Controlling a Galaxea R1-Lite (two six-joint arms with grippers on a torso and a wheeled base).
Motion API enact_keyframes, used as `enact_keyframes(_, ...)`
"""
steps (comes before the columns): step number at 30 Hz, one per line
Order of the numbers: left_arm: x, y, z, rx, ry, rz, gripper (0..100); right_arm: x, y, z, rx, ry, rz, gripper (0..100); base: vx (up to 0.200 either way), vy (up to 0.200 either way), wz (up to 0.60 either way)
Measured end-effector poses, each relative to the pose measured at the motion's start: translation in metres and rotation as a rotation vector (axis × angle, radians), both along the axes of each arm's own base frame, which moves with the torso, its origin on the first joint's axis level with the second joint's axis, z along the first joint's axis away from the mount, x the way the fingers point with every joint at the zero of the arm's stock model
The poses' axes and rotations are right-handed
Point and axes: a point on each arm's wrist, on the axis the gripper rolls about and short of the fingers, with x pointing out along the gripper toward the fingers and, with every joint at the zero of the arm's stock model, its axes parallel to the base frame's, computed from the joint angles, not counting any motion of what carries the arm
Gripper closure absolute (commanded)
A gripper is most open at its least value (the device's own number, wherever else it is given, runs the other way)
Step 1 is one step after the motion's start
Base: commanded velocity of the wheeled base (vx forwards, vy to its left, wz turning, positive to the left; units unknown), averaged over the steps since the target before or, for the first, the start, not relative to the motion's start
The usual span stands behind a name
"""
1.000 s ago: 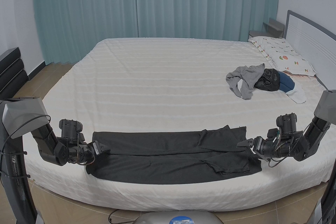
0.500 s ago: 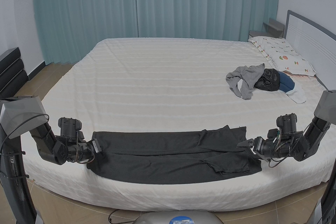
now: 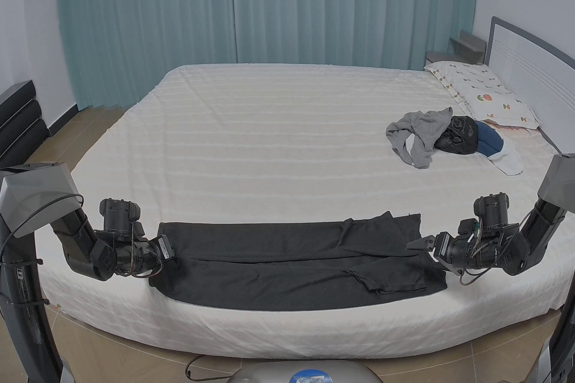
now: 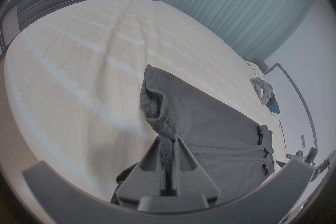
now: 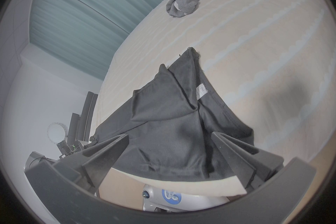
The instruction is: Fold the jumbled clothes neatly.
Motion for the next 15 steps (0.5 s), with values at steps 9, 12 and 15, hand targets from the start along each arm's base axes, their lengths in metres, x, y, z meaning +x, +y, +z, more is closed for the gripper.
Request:
enact_keyframes(9, 0.014, -0.001, 0.009, -0.077, -0.033, 0.071, 100, 0.001, 0.000, 0.001, 0.002, -0.007, -0.001, 0, 0.000, 0.000, 0.00)
enact_keyframes(12, 0.021, -0.002, 0.013, -0.094, -0.053, 0.084, 100, 0.001, 0.000, 0.001, 0.002, -0.007, -0.001, 0, 0.000, 0.000, 0.00)
enact_keyframes(15, 0.022, -0.003, 0.014, -0.095, -0.057, 0.081, 100, 0.001, -0.001, 0.001, 0.003, -0.007, -0.002, 0, 0.000, -0.200, 0.00)
